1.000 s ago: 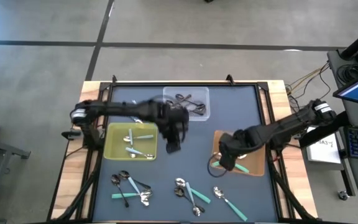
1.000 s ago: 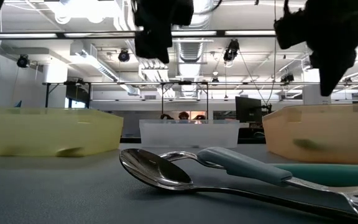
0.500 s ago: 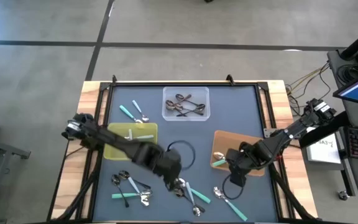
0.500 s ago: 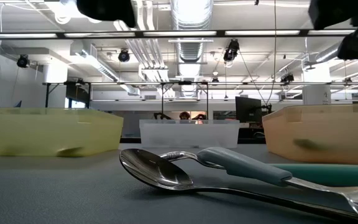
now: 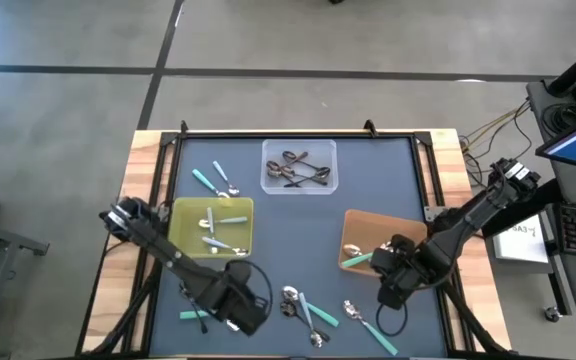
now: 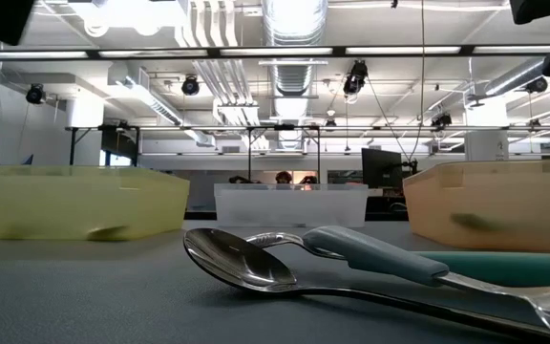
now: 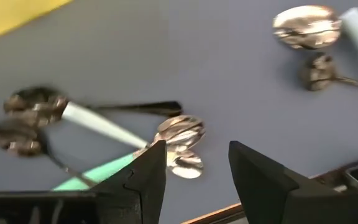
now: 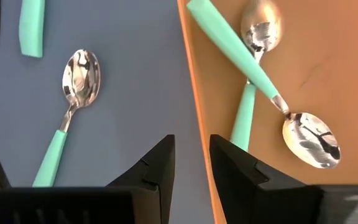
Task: Sort silverware by color (type)
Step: Put the blue spoon into the yellow bin, then put the black spoon into the transparent bin
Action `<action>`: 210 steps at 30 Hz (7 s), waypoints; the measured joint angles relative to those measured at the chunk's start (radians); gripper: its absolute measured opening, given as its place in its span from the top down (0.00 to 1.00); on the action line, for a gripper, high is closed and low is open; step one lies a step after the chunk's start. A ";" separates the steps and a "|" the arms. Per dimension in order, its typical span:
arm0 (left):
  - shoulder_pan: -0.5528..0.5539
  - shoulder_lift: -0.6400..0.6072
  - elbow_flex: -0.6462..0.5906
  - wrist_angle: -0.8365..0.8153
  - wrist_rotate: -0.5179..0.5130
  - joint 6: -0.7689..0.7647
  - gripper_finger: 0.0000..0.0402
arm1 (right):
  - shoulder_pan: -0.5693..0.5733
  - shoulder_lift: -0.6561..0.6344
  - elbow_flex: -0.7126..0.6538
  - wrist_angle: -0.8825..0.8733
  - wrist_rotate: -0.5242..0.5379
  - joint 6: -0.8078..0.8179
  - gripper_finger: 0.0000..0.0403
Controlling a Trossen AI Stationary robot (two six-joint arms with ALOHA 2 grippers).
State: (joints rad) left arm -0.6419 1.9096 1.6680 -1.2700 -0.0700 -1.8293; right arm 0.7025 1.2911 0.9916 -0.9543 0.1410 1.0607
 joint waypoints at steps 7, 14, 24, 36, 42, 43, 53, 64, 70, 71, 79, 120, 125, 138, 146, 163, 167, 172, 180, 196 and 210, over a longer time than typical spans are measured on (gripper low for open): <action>-0.053 0.054 -0.001 -0.053 0.001 -0.213 0.61 | 0.000 -0.001 0.000 0.001 0.019 0.029 0.77; -0.048 0.103 -0.032 -0.072 0.005 -0.255 0.61 | 0.000 -0.001 0.000 0.001 0.019 0.053 0.76; -0.091 0.045 -0.241 0.152 0.037 -0.413 0.61 | -0.001 -0.001 0.000 0.000 0.018 0.065 0.76; -0.124 0.038 -0.368 0.213 0.061 -0.548 0.61 | -0.053 -0.009 0.000 -0.001 0.017 0.038 0.76; -0.123 0.029 -0.463 0.368 0.051 -0.555 0.62 | -0.055 -0.013 0.000 -0.007 0.016 0.018 0.76; -0.121 0.029 -0.467 0.372 0.051 -0.555 0.62 | -0.055 -0.013 0.000 -0.007 0.016 0.019 0.76; -0.121 -0.011 -0.467 0.347 0.033 -0.510 0.95 | -0.055 -0.014 0.000 -0.006 0.017 0.039 0.76; -0.098 -0.087 -0.391 0.291 -0.294 -0.439 0.95 | -0.078 -0.014 0.000 -0.006 0.018 0.039 0.76; -0.025 -0.182 -0.360 0.076 -0.472 -0.298 0.95 | -0.101 -0.014 0.000 -0.002 0.018 0.039 0.76; -0.005 -0.202 -0.359 0.040 -0.472 -0.251 0.95 | -0.104 -0.014 0.000 -0.001 0.019 0.037 0.76; 0.191 -0.353 -0.394 -0.135 -0.476 0.241 0.95 | -0.124 -0.014 0.000 0.002 0.023 0.046 0.76; 0.076 -0.422 -0.582 0.466 0.037 0.974 0.85 | -0.145 -0.014 0.000 0.003 0.081 0.018 0.76; -0.044 -0.397 -0.582 0.483 0.029 0.966 0.85 | -0.145 -0.014 0.000 0.003 0.081 -0.009 0.76; -0.061 -0.211 -0.584 0.450 0.062 1.024 0.78 | -0.145 -0.014 0.000 0.003 0.088 -0.014 0.76; -0.058 -0.123 -0.584 0.443 0.055 1.244 0.77 | -0.145 -0.014 0.000 0.010 0.088 -0.013 0.76; 0.003 -0.061 -0.602 0.470 0.175 1.448 0.79 | -0.145 -0.014 0.000 0.021 0.098 0.003 0.76; 0.005 -0.054 -0.602 0.475 0.181 1.373 0.87 | -0.145 -0.014 0.000 0.024 0.098 0.019 0.76; 0.003 -0.055 -0.603 0.485 0.191 1.257 0.98 | -0.145 -0.014 0.000 0.024 0.098 0.013 0.76; 0.020 -0.110 -0.592 0.491 0.186 1.197 0.99 | -0.145 -0.014 0.000 0.024 0.098 0.013 0.76; 0.207 -0.225 -0.422 0.522 -0.222 1.019 1.00 | -0.178 -0.014 0.000 0.236 0.293 0.084 0.76; 0.505 -0.226 -0.311 0.724 -0.468 1.240 1.00 | -0.361 -0.050 0.000 0.594 0.304 -0.148 0.76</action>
State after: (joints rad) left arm -0.1374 1.6840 1.3572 -0.5458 -0.5381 -0.5891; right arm 0.3420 1.2408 0.9916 -0.3605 0.4446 0.9130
